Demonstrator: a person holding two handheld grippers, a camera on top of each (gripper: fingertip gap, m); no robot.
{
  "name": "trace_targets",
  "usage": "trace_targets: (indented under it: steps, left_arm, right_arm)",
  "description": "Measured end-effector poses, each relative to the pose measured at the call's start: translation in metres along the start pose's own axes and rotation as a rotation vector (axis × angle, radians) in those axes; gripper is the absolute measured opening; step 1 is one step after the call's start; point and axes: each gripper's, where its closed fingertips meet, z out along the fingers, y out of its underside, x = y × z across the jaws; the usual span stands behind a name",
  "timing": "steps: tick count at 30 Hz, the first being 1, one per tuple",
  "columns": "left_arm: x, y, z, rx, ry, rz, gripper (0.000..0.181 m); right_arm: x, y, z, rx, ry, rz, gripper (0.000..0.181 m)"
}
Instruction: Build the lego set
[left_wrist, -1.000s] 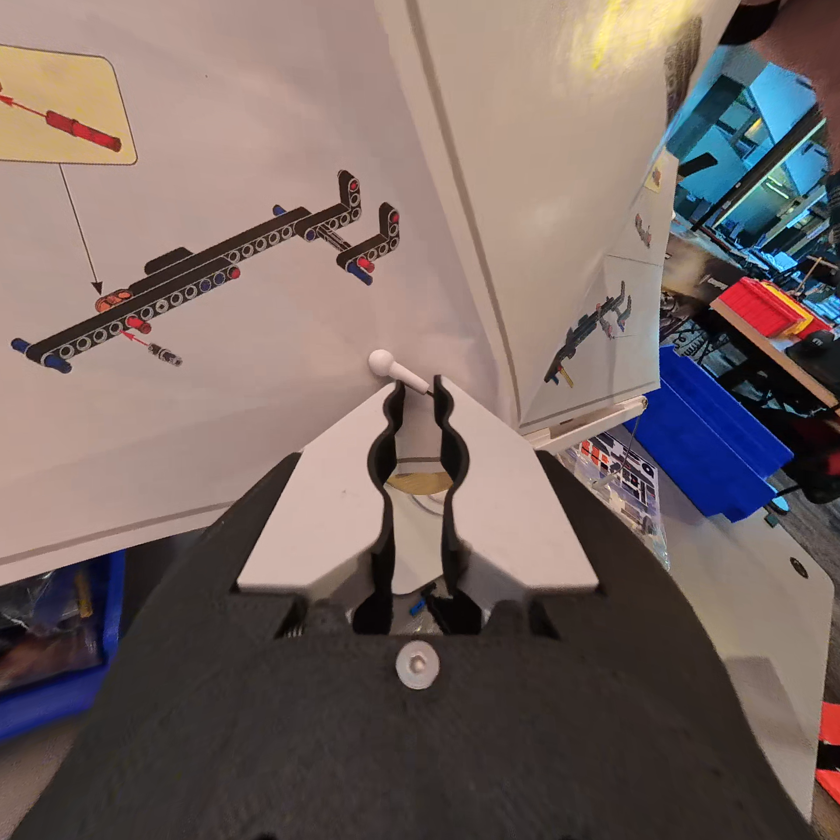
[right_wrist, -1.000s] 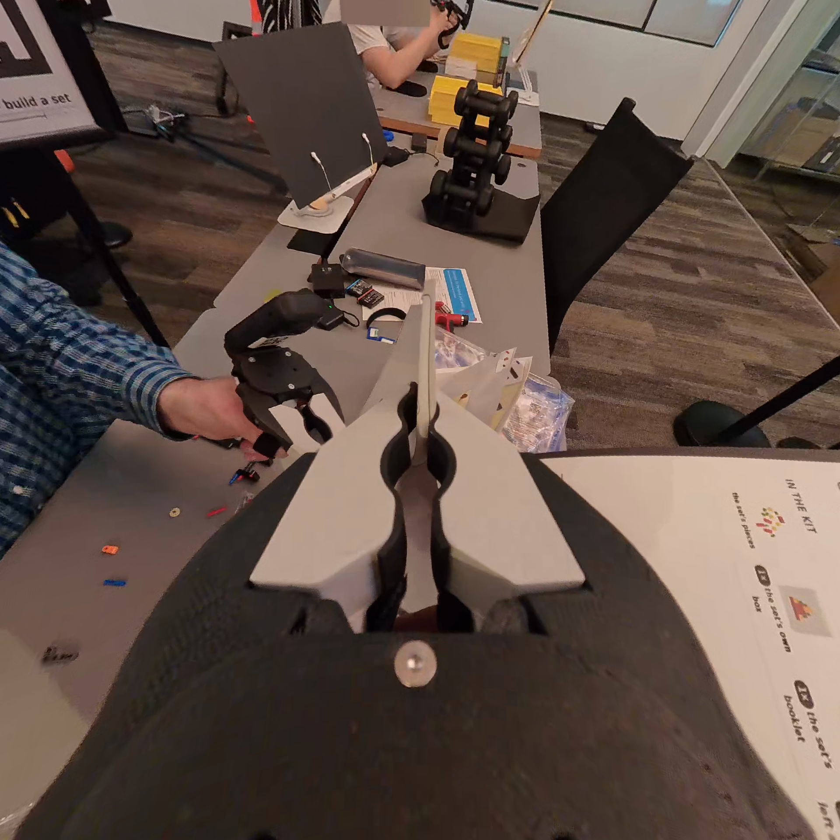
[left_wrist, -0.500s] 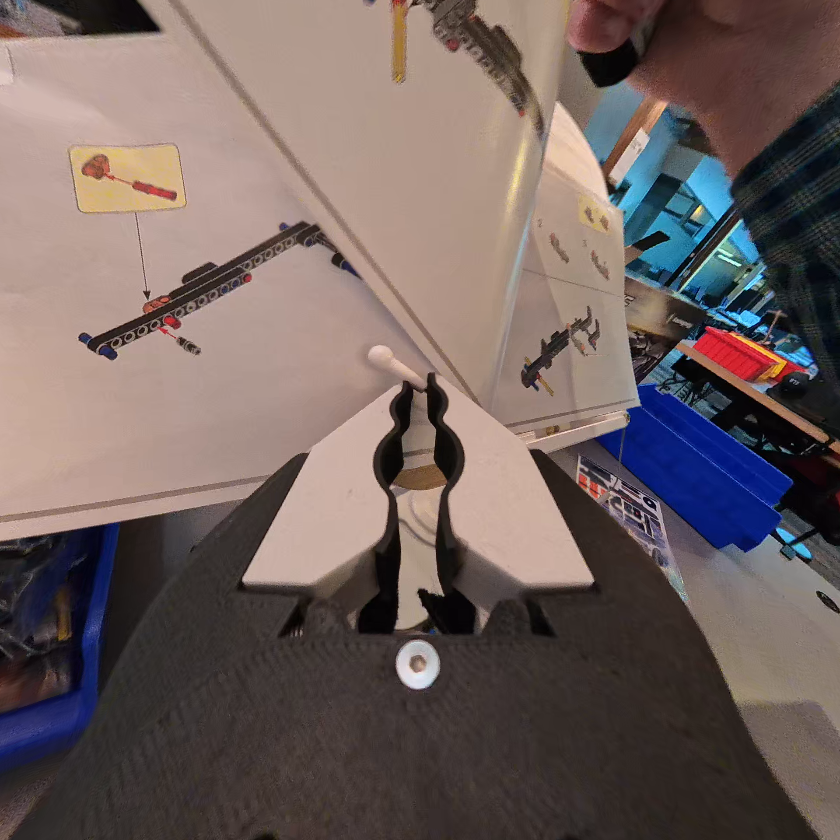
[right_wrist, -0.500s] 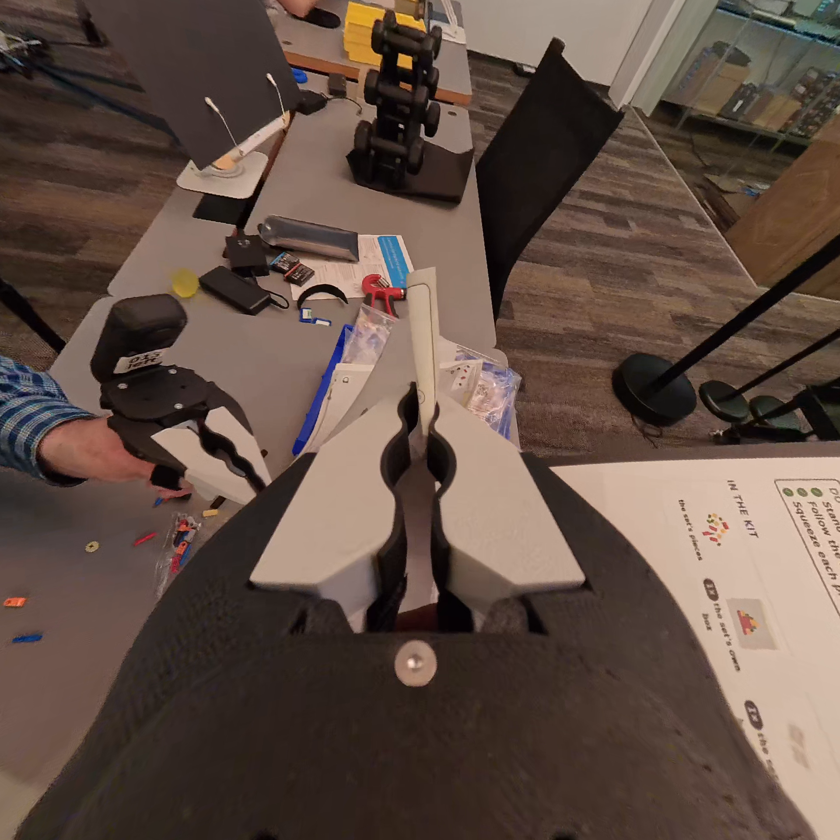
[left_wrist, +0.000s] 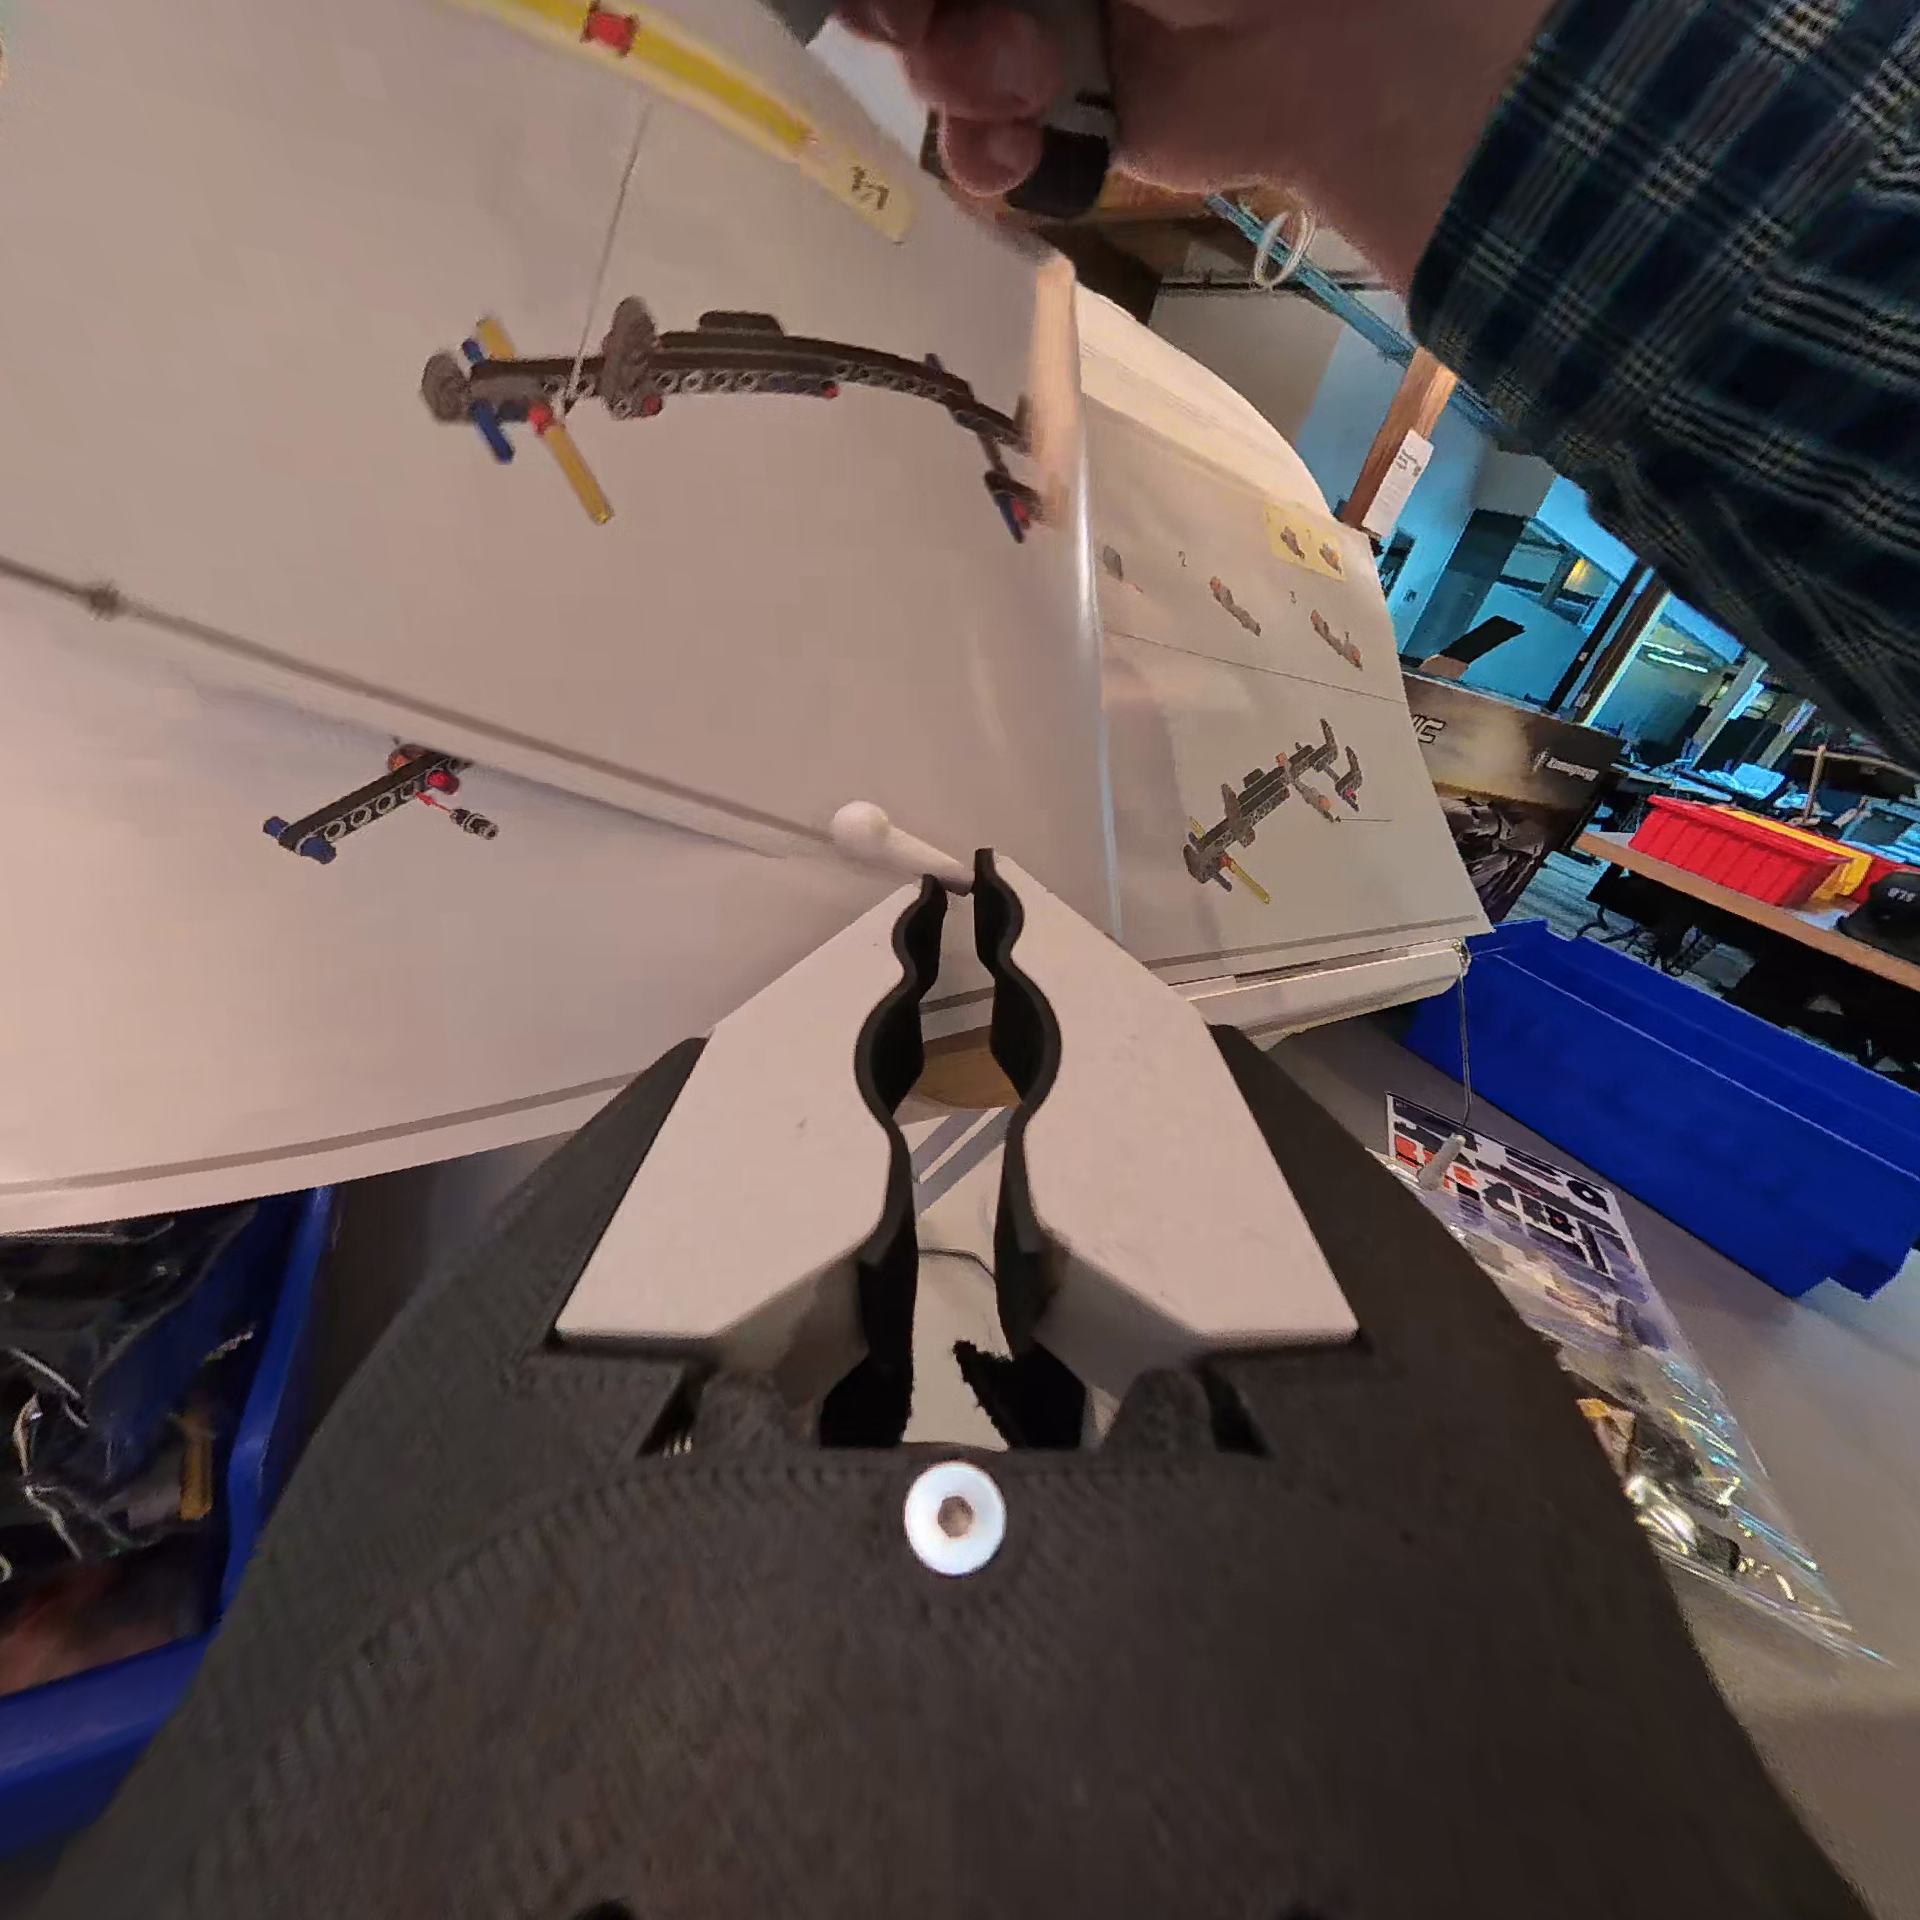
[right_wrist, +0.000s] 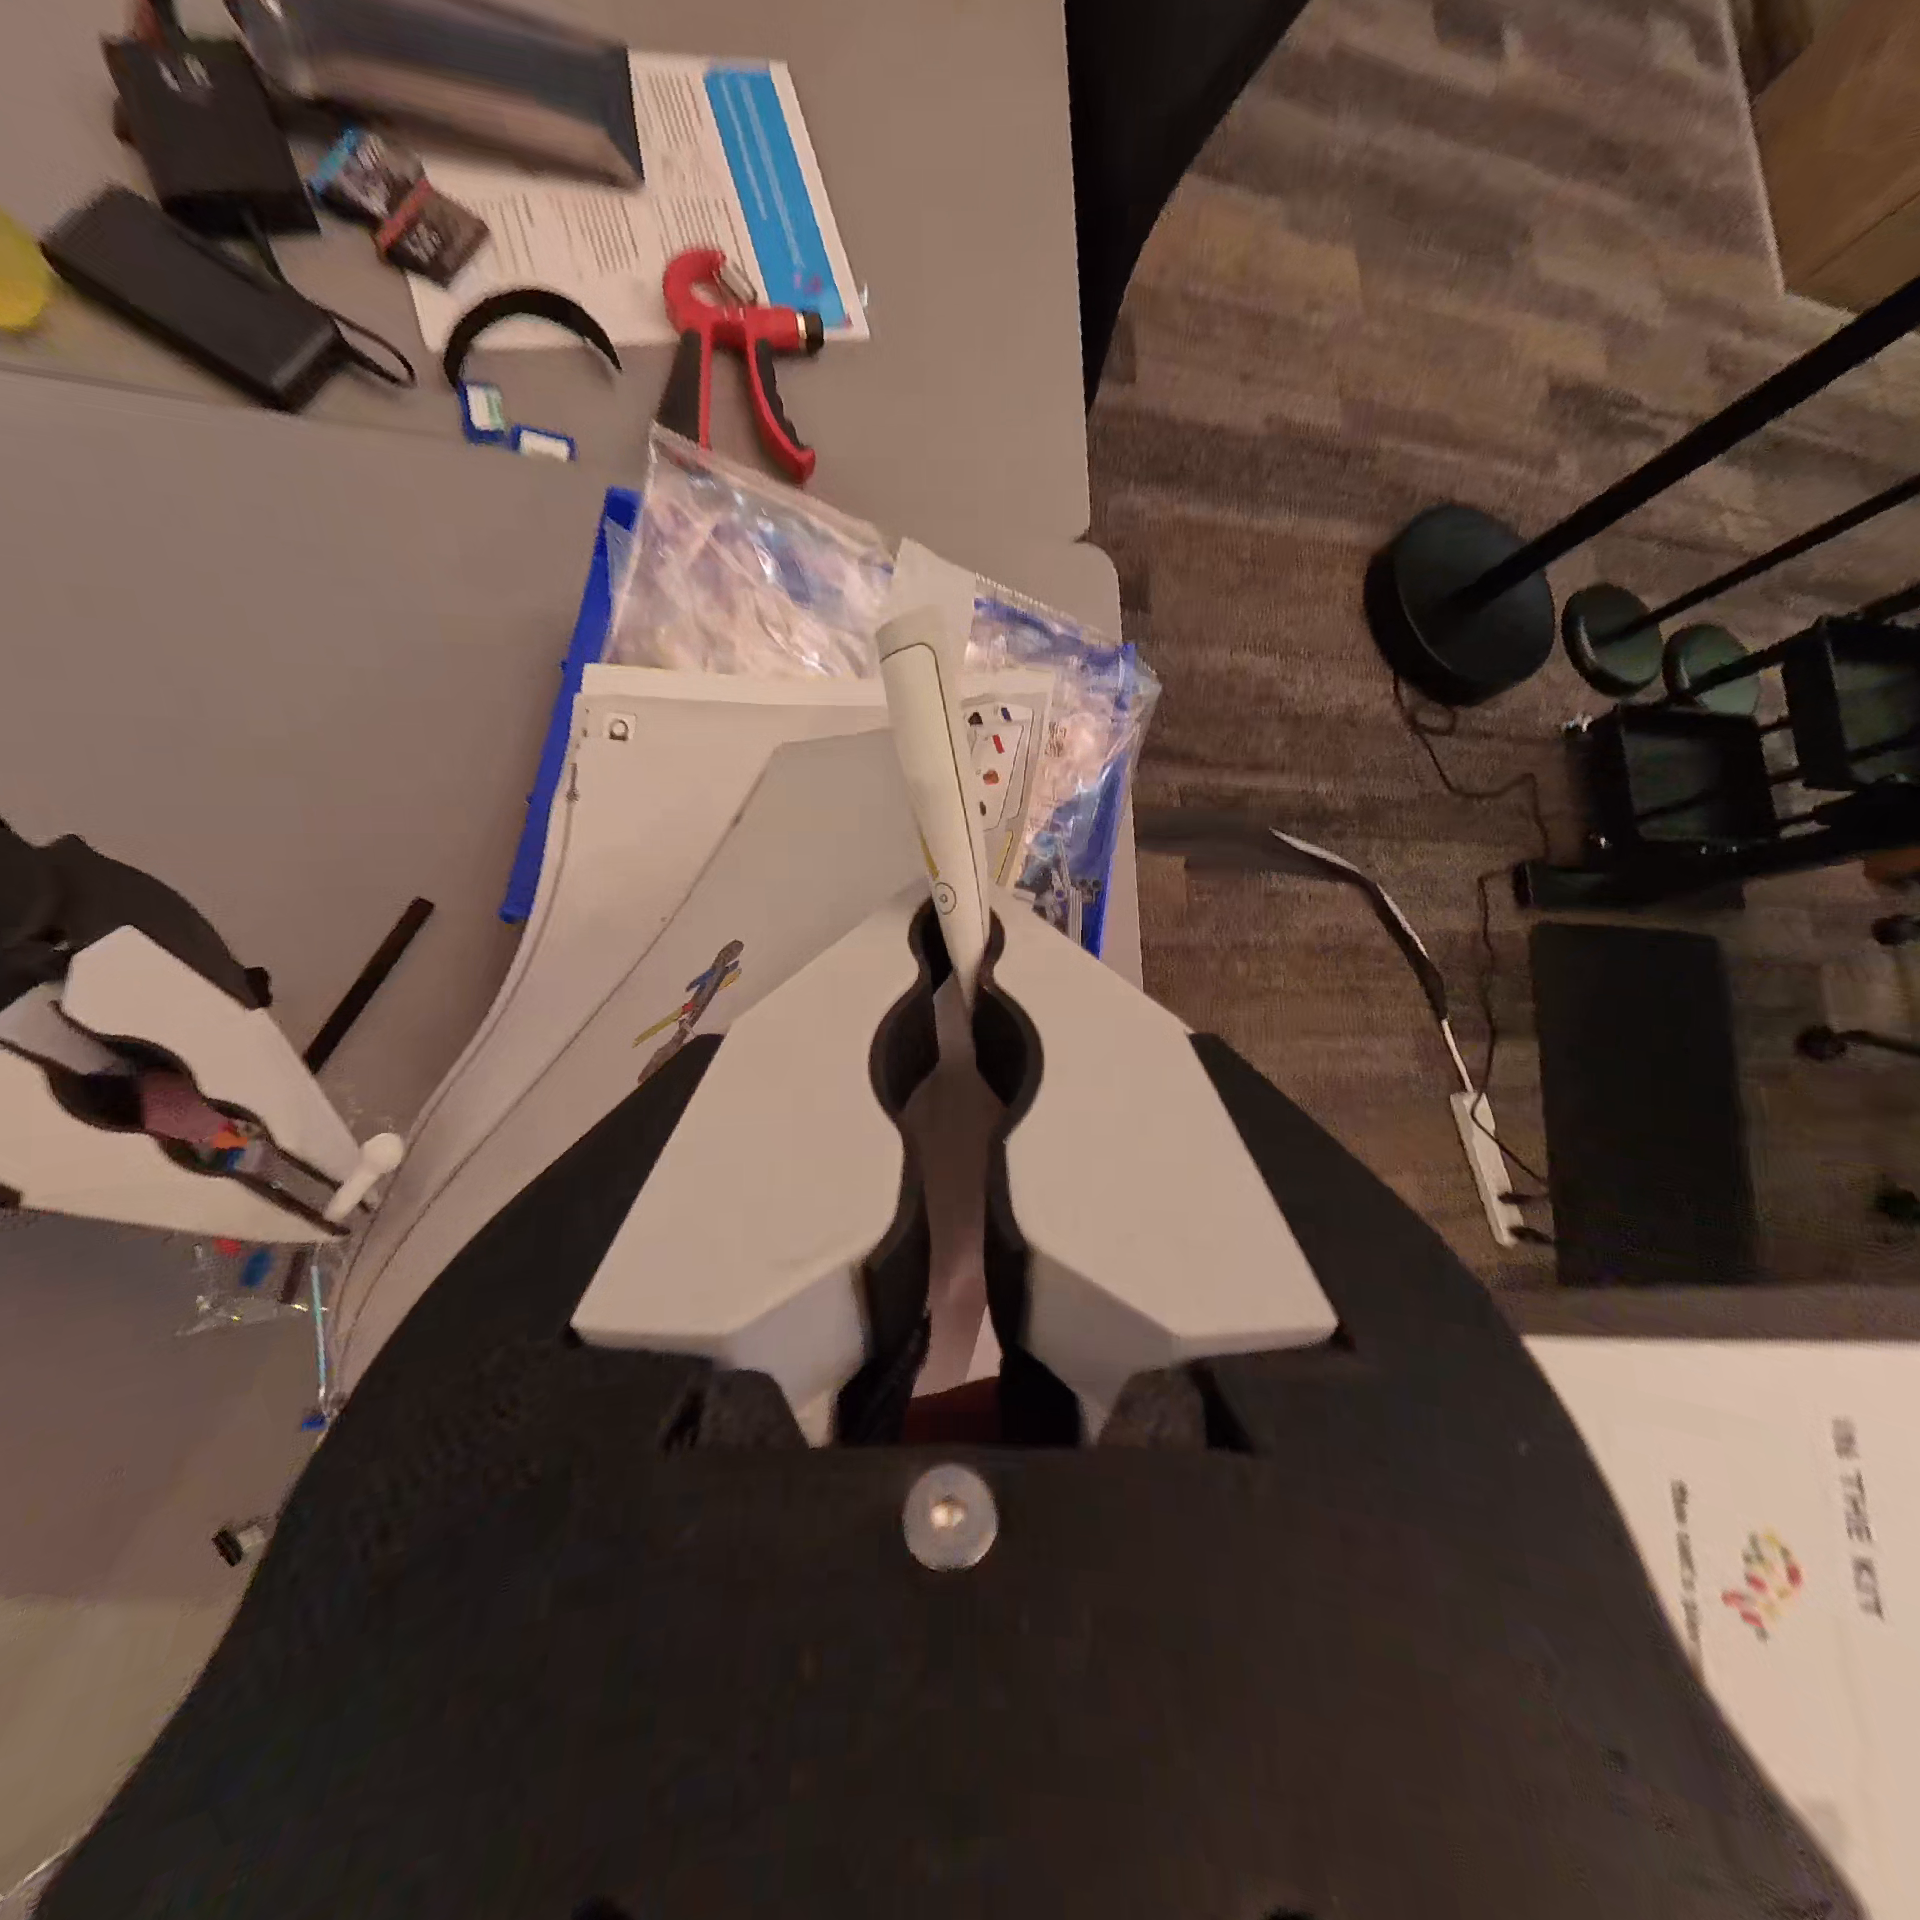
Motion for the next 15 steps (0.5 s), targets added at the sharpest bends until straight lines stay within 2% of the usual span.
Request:
trace_targets:
  steps: [8, 15]
  left_arm:
    - [0.001, 0.000, -0.001, 0.010, 0.015, 0.049, 0.003]
    - [0.000, -0.001, 0.004, -0.040, 0.023, 0.070, 0.003]
  right_arm:
    - [-0.004, 0.005, 0.056, -0.187, -0.011, -0.076, 0.000]
    - [-0.018, 0.008, 0.093, -0.389, -0.025, -0.257, 0.000]
